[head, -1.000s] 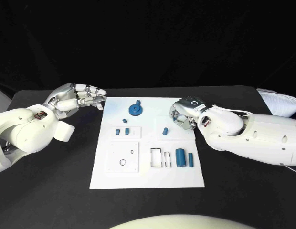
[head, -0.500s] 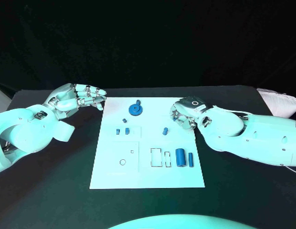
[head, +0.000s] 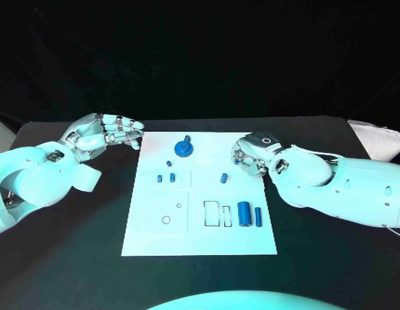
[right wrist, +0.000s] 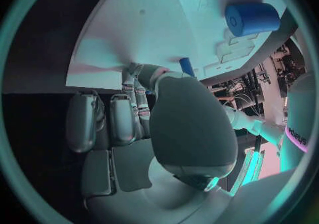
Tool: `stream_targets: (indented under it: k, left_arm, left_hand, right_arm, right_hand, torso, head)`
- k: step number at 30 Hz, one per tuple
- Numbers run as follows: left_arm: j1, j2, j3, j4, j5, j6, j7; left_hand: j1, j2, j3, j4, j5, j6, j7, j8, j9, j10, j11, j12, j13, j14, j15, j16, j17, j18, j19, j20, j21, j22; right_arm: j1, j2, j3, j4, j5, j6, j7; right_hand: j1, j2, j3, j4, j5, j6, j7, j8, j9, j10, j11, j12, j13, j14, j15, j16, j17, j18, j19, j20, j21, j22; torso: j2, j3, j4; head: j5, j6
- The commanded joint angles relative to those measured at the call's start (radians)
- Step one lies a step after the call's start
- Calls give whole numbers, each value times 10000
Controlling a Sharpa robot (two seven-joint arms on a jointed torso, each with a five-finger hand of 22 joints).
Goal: Assemble the parts on the task board
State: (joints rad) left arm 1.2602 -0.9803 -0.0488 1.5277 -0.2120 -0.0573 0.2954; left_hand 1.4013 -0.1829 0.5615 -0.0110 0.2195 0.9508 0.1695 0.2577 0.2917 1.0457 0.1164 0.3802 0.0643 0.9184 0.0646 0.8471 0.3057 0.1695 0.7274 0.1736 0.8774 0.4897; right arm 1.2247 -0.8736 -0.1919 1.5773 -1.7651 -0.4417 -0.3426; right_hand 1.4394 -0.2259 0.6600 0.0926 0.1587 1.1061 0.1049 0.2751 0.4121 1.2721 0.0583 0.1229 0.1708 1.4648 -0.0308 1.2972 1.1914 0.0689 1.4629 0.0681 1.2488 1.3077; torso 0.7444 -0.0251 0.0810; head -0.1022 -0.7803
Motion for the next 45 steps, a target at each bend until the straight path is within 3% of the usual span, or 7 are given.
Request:
stream_targets:
  k: [1,12,27,37,41,43,45]
  left_arm:
    - [-3,16,7,-1,-21,113,28]
    - [-4,29,7,-62,-21,127,-16]
    - [-4,71,7,-106,-21,135,-61]
    - [-5,149,7,-101,-21,150,-83]
    - [-5,178,7,-98,-21,143,-85]
    - [-5,201,7,-96,-21,140,-83]
    - [-5,220,7,-91,-21,138,-84]
  left_hand:
    - [13,117,-60,-12,-8,-4,65,-55,10,3,31,-65,9,66,6,-40,4,124,53,3,-39,-11]
    - [23,108,-64,-23,-8,-9,68,-62,10,0,35,-91,9,63,7,-51,4,124,55,2,-48,-17]
    - [25,93,-76,-29,-6,-16,86,-75,9,-24,53,-154,6,57,17,-76,4,120,59,3,-70,-28]
    - [26,91,-78,-31,-5,-18,89,-78,9,-30,57,-169,6,56,20,-81,4,120,60,3,-75,-31]
    - [26,91,-78,-31,-5,-18,89,-78,9,-30,57,-169,6,56,20,-81,4,120,60,3,-75,-31]
    - [26,91,-78,-31,-5,-18,89,-78,9,-30,57,-169,6,56,20,-81,4,120,60,3,-75,-31]
    - [26,91,-78,-31,-5,-18,89,-78,9,-30,57,-169,6,56,20,-81,4,120,60,3,-75,-31]
  right_arm:
    - [-2,-101,6,83,534,-54,-87]
    - [218,-459,95,446,1149,-122,-35]
    - [538,-789,144,1303,1448,-245,4]
    - [502,-141,137,2011,1176,-170,76]
    - [427,316,115,2029,958,-118,77]
    - [372,550,95,1998,869,-73,77]
    - [293,770,76,1955,794,-25,83]
  right_hand:
    - [-14,54,38,-33,-16,56,37,65,20,178,-176,0,-18,256,-65,-38,-20,-81,178,-37,63,1153]
    - [-18,53,41,-37,-17,56,38,66,22,179,-175,-2,-17,256,-65,-39,-21,-79,175,-38,54,1150]
    - [-35,45,52,-64,-17,54,44,69,28,179,-173,-16,-15,255,-66,-43,-26,-76,171,-41,36,1144]
    - [-43,43,73,-98,8,42,49,66,32,173,-169,-33,-13,251,-65,-54,-40,-71,163,-44,9,1135]
    - [-43,43,73,-98,8,42,49,66,32,173,-169,-33,-13,251,-65,-54,-40,-71,163,-44,9,1135]
    - [-48,45,85,-116,22,35,53,64,34,170,-166,-42,-12,252,-64,-50,-34,-70,163,-44,6,1136]
    - [-48,45,85,-116,22,35,53,64,34,170,-166,-42,-12,252,-64,-50,-34,-70,163,-44,6,1136]
  torso:
    - [-2,-3,0]
    - [-6,-7,-2]
    - [-9,-5,-3]
    - [-5,-17,3]
    - [-16,-26,2]
    - [-23,-33,8]
    - [-22,-43,27]
  head:
    - [3,0]
    - [-8,14]
    - [11,83]
    - [335,90]
    - [542,28]
    - [758,-24]
    - [857,-48]
